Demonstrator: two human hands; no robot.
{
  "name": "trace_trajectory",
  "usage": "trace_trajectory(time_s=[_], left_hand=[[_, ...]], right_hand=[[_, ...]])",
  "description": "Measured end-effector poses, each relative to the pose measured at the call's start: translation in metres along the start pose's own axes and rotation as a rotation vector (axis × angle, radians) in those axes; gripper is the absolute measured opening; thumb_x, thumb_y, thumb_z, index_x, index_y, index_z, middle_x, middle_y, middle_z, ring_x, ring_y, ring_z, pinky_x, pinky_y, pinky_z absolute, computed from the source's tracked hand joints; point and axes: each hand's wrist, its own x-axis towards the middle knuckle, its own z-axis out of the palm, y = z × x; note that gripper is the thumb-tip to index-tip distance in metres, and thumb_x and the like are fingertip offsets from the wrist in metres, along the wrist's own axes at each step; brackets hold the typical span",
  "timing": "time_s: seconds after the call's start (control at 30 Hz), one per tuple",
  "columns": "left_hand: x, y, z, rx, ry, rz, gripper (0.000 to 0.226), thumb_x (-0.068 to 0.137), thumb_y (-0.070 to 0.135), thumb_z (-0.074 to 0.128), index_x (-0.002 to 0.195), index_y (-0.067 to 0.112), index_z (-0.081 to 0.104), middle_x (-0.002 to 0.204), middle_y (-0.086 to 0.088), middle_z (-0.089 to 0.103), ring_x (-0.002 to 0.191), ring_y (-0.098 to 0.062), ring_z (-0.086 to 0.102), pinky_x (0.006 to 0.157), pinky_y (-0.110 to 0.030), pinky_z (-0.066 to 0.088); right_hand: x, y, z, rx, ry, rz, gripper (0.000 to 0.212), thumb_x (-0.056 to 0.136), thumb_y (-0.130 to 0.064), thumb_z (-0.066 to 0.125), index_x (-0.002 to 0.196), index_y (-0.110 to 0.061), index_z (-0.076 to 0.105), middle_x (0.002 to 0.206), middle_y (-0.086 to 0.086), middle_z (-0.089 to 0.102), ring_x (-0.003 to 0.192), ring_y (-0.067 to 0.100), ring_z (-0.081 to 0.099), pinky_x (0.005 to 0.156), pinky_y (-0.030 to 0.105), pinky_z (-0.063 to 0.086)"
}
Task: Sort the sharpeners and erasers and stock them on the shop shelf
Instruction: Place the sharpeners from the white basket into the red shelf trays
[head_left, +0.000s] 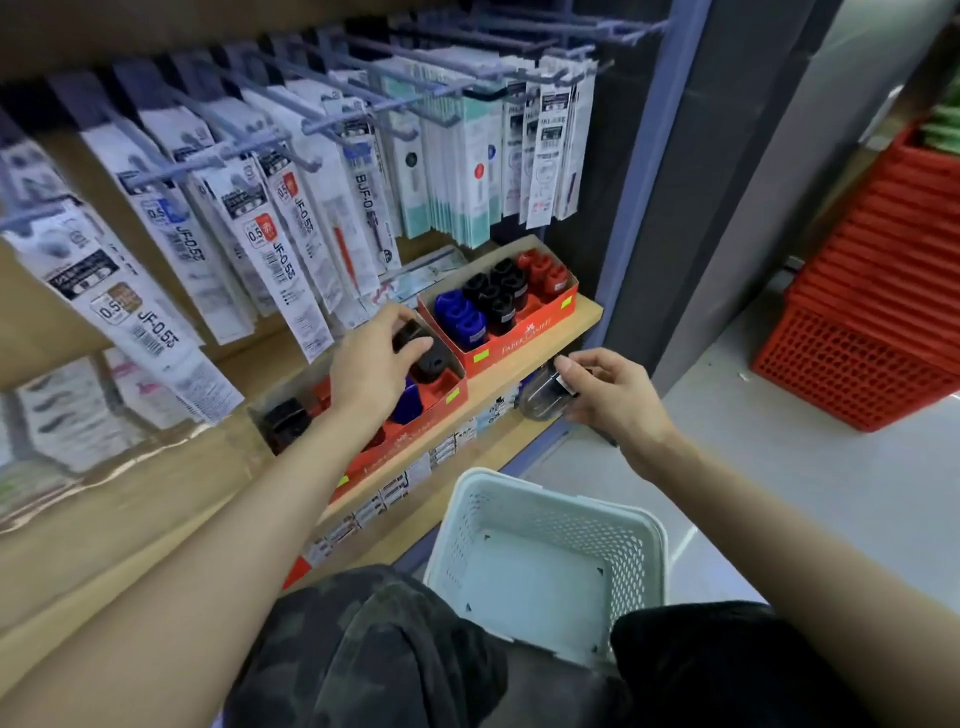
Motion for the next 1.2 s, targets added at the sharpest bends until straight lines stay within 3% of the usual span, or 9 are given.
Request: trace_trajectory(time_s=[0.1,0.2,0.43,0.6,0.7,0.8,0.87,1.03,1.2], left_hand=[[0.007,-0.003,0.01,0.132,-0.059,0.076,0.026,0.088,0.029,0.064,0.111,0.019,0.061,0.107,-0.007,0.067,0.099,-0.03,0.062,0.077,-0.038,0.05],[0.006,-0.003,0.018,0.187,-0.061,0.126,0.031,0.086,0.025,0.066,0.114,0.011,0.062,0.114,-0.011,0.054,0.1,-0.033,0.058,0.085,-0.045,0.049],[-0.001,0.003,0.037,0.34,-0.05,0.18,0.034,0.086,0.026,0.066,0.111,0.009,0.053,0.116,-0.012,0.052,0.098,-0.031,0.058,0.079,-0.042,0.046],[-0.001,0.017,0.04,0.587,-0.016,0.153,0.037,0.087,0.036,0.062,0.117,0.014,0.055,0.123,-0.013,0.048,0.116,-0.03,0.043,0.095,-0.042,0.034],[-0.008,0.042,0.036,0.328,-0.142,0.071,0.045,0.088,0.034,0.062,0.126,0.016,0.049,0.128,-0.01,0.044,0.119,-0.027,0.043,0.097,-0.041,0.038],[-0.022,0.066,0.028,-0.232,-0.502,-0.027,0.04,0.084,0.033,0.067,0.12,0.021,0.054,0.119,0.0,0.057,0.107,-0.013,0.054,0.087,-0.029,0.042],[-0.03,0.075,0.025,-0.387,-0.672,-0.057,0.043,0.079,0.035,0.073,0.117,0.025,0.057,0.11,0.004,0.062,0.103,-0.009,0.058,0.086,-0.027,0.043],[-0.021,0.078,0.029,-0.44,-0.49,-0.027,0.01,0.079,0.022,0.074,0.084,0.026,0.067,0.09,0.008,0.068,0.093,-0.01,0.063,0.092,-0.038,0.048],[-0.022,0.084,0.034,-0.465,-0.46,-0.029,0.015,0.08,0.015,0.073,0.09,0.023,0.064,0.089,0.008,0.066,0.088,-0.01,0.064,0.081,-0.024,0.051]], right_hand=[[-0.002,0.006,0.0,-0.011,-0.013,0.016,0.017,0.09,-0.027,0.062,0.095,-0.011,0.065,0.082,0.002,0.066,0.065,0.008,0.063,0.064,0.026,0.055],[-0.004,0.008,-0.004,-0.024,-0.016,0.022,0.014,0.089,-0.026,0.063,0.094,-0.013,0.065,0.082,0.002,0.065,0.072,0.015,0.064,0.067,0.029,0.056],[-0.012,0.005,-0.013,-0.002,0.006,0.004,0.016,0.091,-0.023,0.061,0.097,-0.009,0.064,0.086,0.009,0.065,0.064,0.014,0.06,0.044,0.011,0.04],[-0.015,0.004,-0.02,-0.033,0.009,-0.043,0.021,0.088,-0.017,0.064,0.104,-0.006,0.056,0.1,0.015,0.062,0.071,0.018,0.061,0.045,0.01,0.041],[-0.015,0.004,-0.023,-0.116,-0.004,-0.094,0.016,0.086,-0.013,0.066,0.099,-0.009,0.057,0.092,0.008,0.061,0.07,0.013,0.058,0.05,0.011,0.044],[-0.01,0.004,-0.026,-0.11,-0.005,-0.118,0.013,0.086,-0.013,0.067,0.099,-0.012,0.065,0.09,0.006,0.063,0.072,0.012,0.059,0.059,0.016,0.049],[-0.004,0.002,-0.026,0.012,0.042,-0.105,0.012,0.087,-0.014,0.065,0.099,-0.015,0.067,0.095,0.012,0.065,0.078,0.016,0.063,0.063,0.021,0.054],[0.006,-0.01,-0.025,0.168,0.028,-0.15,0.01,0.089,-0.014,0.063,0.096,-0.019,0.066,0.1,0.012,0.068,0.083,0.021,0.067,0.069,0.029,0.057],[0.015,-0.008,-0.022,0.181,-0.009,-0.168,0.031,0.082,-0.011,0.07,0.11,-0.022,0.062,0.105,0.01,0.066,0.093,0.019,0.063,0.079,0.03,0.055]])
